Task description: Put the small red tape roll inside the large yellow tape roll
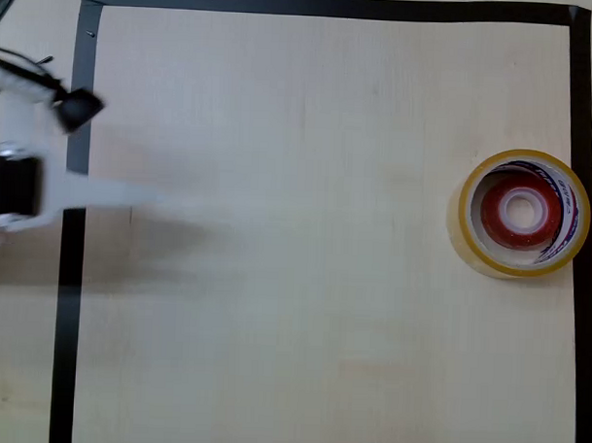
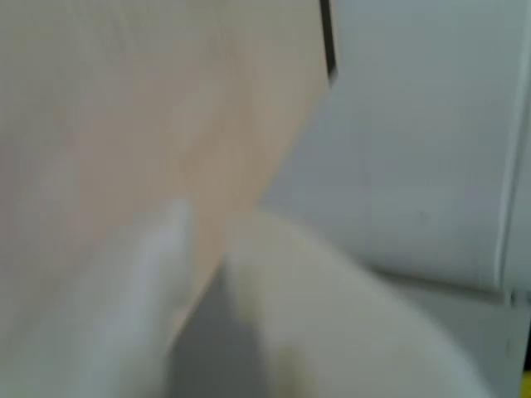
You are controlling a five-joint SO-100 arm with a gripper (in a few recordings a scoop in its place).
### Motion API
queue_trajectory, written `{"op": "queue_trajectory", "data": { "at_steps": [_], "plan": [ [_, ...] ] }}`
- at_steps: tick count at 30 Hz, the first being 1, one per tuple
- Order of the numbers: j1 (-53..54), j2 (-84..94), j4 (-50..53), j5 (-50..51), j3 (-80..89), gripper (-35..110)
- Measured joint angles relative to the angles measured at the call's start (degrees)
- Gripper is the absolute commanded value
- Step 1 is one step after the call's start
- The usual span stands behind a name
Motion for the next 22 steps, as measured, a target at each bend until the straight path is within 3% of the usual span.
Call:
{"op": "queue_trajectory", "data": {
  "at_steps": [4, 8, 22],
  "plan": [
    [0.97, 4.57, 12.66, 0.00, 0.53, 0],
    [1.32, 5.36, 17.84, 0.00, 5.45, 0],
    [2.29, 5.54, 18.98, 0.00, 7.47, 0]
  ]
}}
